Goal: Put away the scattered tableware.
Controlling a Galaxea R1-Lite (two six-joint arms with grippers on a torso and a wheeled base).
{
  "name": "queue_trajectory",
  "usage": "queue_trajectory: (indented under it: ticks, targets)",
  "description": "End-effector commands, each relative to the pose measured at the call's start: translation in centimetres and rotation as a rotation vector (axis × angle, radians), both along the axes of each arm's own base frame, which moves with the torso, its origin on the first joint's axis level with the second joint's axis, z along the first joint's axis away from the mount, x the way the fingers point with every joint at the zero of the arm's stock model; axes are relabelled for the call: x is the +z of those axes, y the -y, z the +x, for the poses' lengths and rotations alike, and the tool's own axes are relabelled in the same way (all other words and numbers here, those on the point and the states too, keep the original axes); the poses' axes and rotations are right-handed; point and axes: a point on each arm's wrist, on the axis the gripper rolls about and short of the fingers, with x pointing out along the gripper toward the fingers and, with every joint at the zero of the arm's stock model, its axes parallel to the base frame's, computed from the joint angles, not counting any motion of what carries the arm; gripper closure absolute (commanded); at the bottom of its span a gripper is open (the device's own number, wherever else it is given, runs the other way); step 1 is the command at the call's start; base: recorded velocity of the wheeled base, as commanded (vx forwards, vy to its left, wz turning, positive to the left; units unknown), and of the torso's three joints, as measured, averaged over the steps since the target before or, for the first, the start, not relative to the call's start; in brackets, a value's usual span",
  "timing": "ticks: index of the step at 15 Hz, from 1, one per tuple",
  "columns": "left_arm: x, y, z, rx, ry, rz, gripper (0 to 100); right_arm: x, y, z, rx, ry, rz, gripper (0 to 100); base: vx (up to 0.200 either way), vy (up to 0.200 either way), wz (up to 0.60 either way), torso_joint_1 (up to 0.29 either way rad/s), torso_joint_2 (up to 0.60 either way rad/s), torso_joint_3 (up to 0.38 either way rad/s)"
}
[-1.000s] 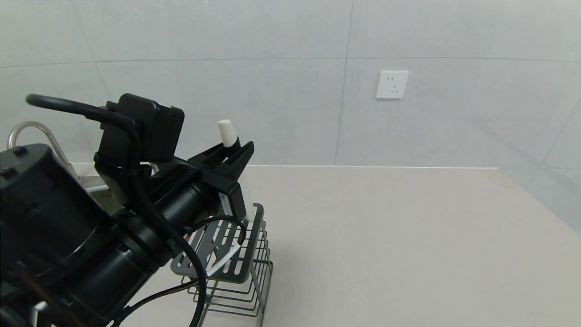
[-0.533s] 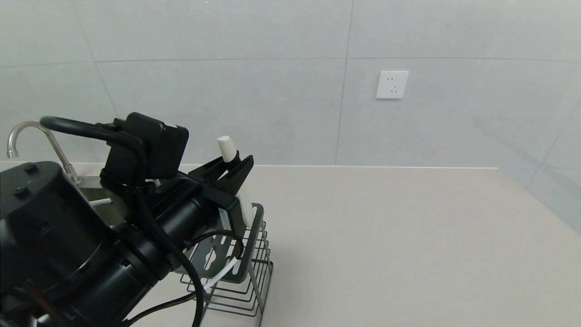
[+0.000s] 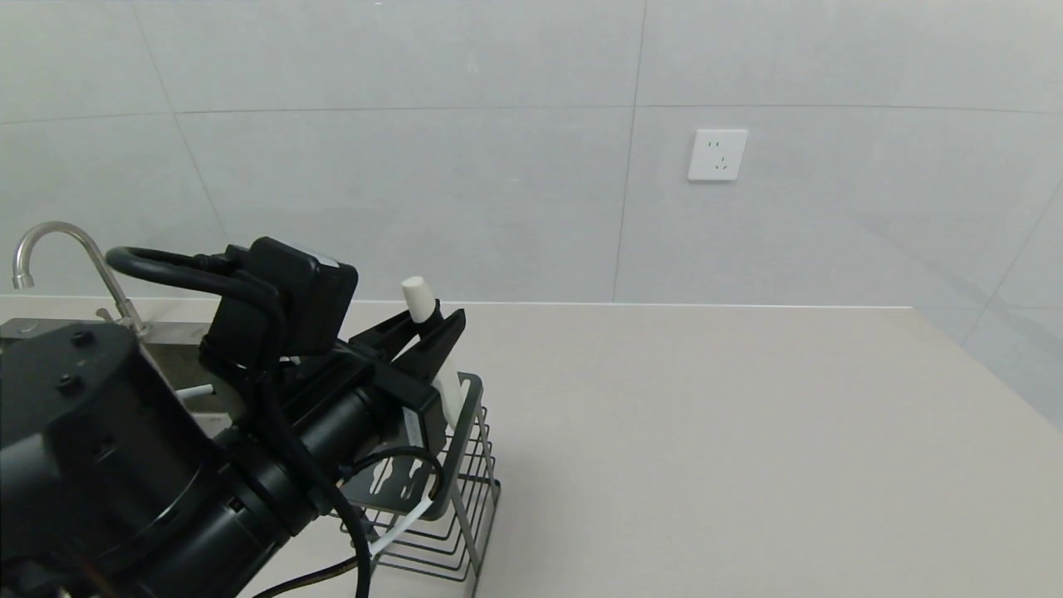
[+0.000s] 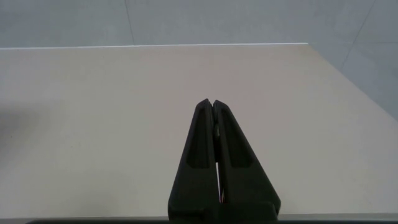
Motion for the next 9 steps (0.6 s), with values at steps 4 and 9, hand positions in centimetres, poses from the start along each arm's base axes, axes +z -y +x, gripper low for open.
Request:
queue_trajectory:
  ticks: [4,9]
  targets:
    - [-0.78,0.25,0.20,-0.002,-0.020,0.023,100,0.00,0.00,0.00,0.000,0.000,-0.002,100,0.000,0.000,0.00,0.000,0.00,0.000]
    - [-1.10,0.47,0.33,-0.006,-0.036,0.022,100,0.00,0.00,0.00,0.002,0.000,-0.002,100,0.000,0.000,0.00,0.000,0.00,0.000]
